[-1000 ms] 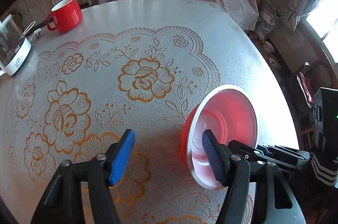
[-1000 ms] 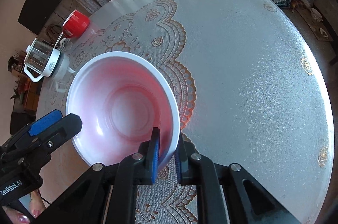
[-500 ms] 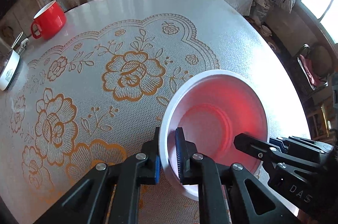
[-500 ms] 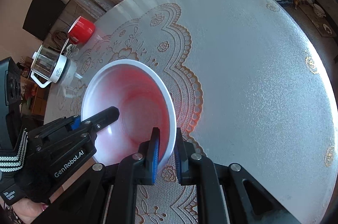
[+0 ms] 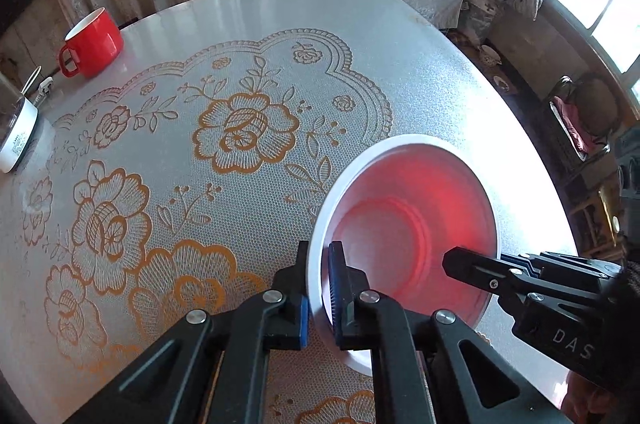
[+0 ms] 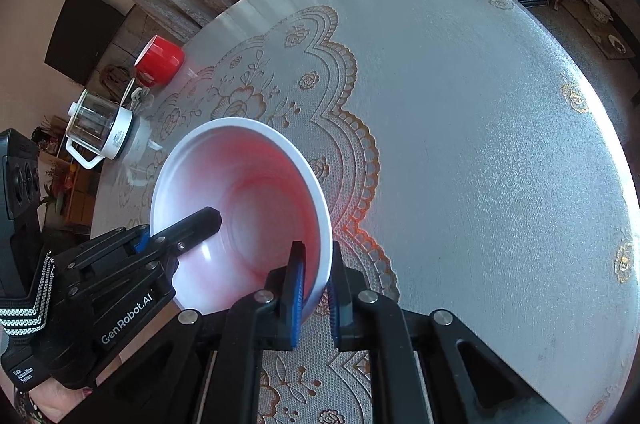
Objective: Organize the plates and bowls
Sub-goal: 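Lift the red bowl with the right gripper over the steel basin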
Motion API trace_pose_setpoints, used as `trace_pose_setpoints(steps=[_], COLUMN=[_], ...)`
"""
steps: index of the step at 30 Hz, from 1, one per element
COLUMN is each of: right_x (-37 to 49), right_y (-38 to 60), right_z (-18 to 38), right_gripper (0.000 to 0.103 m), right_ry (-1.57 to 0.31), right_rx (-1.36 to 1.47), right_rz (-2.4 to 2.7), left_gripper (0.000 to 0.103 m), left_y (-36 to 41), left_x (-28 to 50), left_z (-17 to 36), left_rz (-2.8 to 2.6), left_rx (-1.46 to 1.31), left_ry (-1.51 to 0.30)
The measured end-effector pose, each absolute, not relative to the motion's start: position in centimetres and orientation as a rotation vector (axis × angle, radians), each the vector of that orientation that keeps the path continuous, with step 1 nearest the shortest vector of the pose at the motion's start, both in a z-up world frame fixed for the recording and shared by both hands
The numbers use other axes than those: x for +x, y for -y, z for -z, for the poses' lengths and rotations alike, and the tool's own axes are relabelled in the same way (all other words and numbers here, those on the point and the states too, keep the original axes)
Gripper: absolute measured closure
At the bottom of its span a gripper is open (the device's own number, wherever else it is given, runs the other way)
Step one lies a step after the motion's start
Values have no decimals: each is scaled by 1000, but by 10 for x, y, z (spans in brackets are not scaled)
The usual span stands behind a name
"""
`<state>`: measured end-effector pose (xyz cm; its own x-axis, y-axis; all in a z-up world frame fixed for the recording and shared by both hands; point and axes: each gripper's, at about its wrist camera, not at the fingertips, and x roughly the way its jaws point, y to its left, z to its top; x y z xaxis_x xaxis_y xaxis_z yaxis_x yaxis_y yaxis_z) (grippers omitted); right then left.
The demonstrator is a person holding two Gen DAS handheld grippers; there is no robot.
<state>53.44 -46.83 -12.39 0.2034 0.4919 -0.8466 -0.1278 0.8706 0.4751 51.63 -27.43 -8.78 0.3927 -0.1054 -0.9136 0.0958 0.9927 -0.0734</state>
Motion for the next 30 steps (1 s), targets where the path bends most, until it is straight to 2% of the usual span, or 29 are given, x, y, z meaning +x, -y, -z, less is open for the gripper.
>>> trace_pose_setpoints(steps=[14, 30], right_x=[501, 448], right_y=[475, 492], right_z=[111, 88], right_gripper=[96, 97], right_ry=[-1303, -1276], right_rx=[305, 364], right_rz=[-433, -445], left_gripper=[97, 97], left_y=[281, 295], left_x=[473, 412], left_z=[84, 53], left_rz=[148, 184], left_rx=[-23, -15], left_ry=[-1176, -1119])
